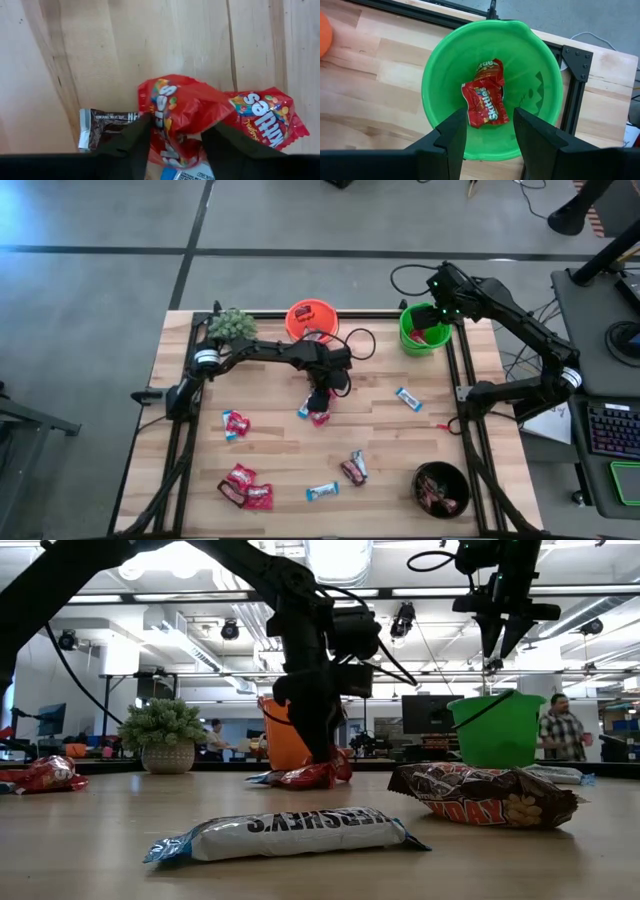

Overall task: Sort candy
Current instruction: Put the red candy into the green bucket

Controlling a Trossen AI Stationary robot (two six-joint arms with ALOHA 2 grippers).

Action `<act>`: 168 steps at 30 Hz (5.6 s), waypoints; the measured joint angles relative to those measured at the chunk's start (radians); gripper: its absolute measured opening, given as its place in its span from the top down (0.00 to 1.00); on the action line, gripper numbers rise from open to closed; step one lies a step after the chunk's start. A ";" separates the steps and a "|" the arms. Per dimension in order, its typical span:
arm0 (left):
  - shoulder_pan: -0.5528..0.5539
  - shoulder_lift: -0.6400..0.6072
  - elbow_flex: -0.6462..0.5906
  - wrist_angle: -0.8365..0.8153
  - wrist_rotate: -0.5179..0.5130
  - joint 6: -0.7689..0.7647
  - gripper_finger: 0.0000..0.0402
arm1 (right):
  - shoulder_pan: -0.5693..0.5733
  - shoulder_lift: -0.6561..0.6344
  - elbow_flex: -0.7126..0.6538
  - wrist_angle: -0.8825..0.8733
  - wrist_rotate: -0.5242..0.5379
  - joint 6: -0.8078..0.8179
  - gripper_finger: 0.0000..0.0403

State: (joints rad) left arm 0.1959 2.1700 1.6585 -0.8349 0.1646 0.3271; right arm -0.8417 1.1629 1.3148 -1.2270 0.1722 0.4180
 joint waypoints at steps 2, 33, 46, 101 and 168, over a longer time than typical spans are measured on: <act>0.000 0.000 0.000 0.000 0.000 0.000 0.71 | 0.000 0.000 0.000 0.000 0.000 -0.002 0.62; 0.004 -0.029 0.692 -0.400 -0.002 0.208 1.00 | 0.000 -0.120 0.000 -0.082 0.003 0.055 0.64; 0.113 -0.056 0.683 -0.382 0.009 0.240 1.00 | 0.020 -0.172 0.000 -0.020 -0.203 0.066 0.72; 0.297 -0.054 0.684 0.311 0.608 -0.188 1.00 | 0.095 -0.088 0.000 0.703 -0.756 -0.316 0.55; 0.312 -0.025 0.682 0.320 0.660 -0.241 1.00 | 0.157 -0.054 0.001 0.769 -0.644 -0.289 0.95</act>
State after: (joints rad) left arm 0.5079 2.1452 2.3409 -0.5148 0.8242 0.0864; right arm -0.6846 1.1085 1.3155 -0.4583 -0.4713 0.1291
